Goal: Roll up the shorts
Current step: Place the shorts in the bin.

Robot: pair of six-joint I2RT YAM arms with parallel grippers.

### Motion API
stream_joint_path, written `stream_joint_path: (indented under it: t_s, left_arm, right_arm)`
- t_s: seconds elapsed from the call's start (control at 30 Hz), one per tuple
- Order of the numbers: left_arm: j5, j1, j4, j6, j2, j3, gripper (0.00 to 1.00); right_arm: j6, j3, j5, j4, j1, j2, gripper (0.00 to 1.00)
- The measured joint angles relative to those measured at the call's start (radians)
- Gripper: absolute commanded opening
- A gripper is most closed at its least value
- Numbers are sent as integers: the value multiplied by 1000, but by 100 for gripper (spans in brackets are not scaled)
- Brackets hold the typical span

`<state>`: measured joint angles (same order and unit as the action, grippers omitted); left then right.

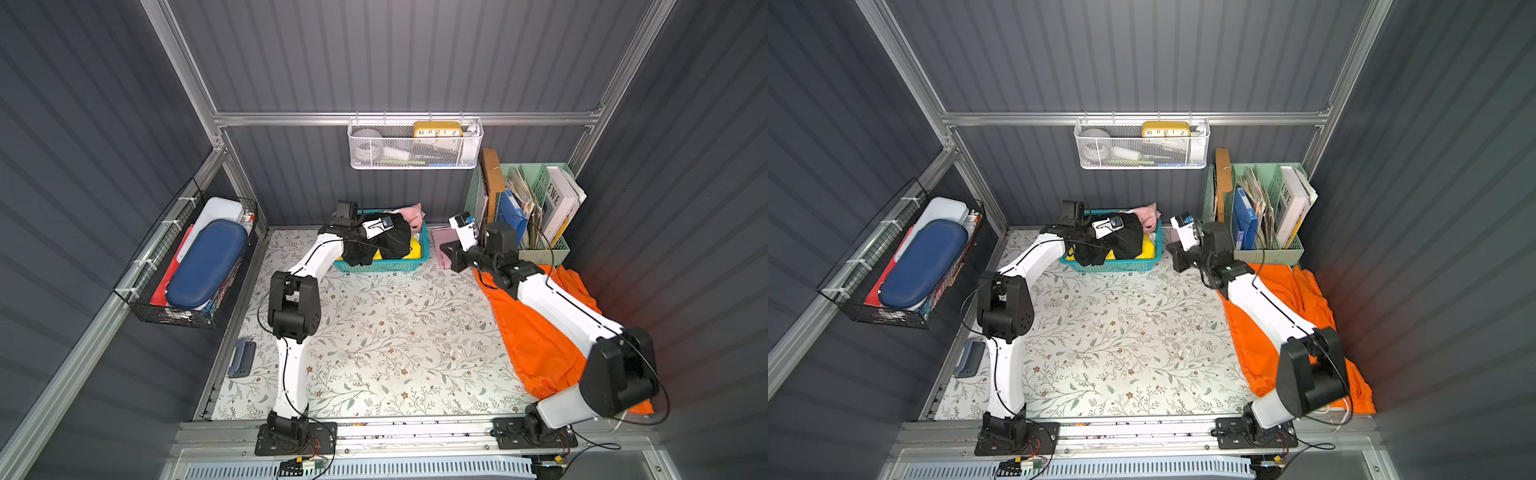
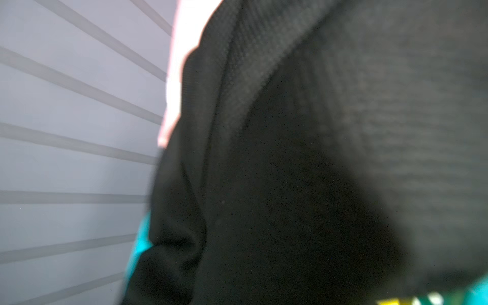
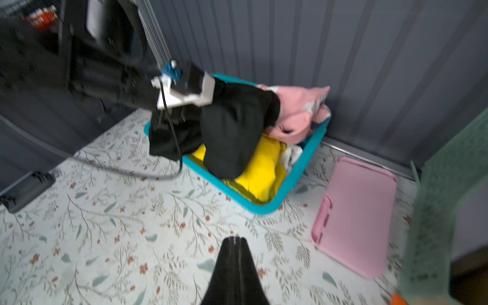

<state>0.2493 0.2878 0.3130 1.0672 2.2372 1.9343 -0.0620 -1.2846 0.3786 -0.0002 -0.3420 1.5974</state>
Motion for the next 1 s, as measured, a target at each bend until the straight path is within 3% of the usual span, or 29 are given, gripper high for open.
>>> stream_joint_path:
  t_s: [0.27,0.7,0.77,0.8,1.0]
  left_arm:
    - [45,-2,-32,3,14,-6,25]
    - [126,-11,-43,-2,14,-26,60]
    - [139,-11,-43,-8,14,-26,69]
    - [148,-11,-42,-13,14,-26,99]
    - [228,-23,-34,-52,13,-10,100]
  right_arm:
    - [162,-426,5,-2,-87,389,0]
    - [473,-678,54,23,-94,716,0]
    - [501,-742,63,8,-97,762,0]
    - [515,-785,66,-8,-98,790,0]
    - [564,-936,66,-111,-102,898,0]
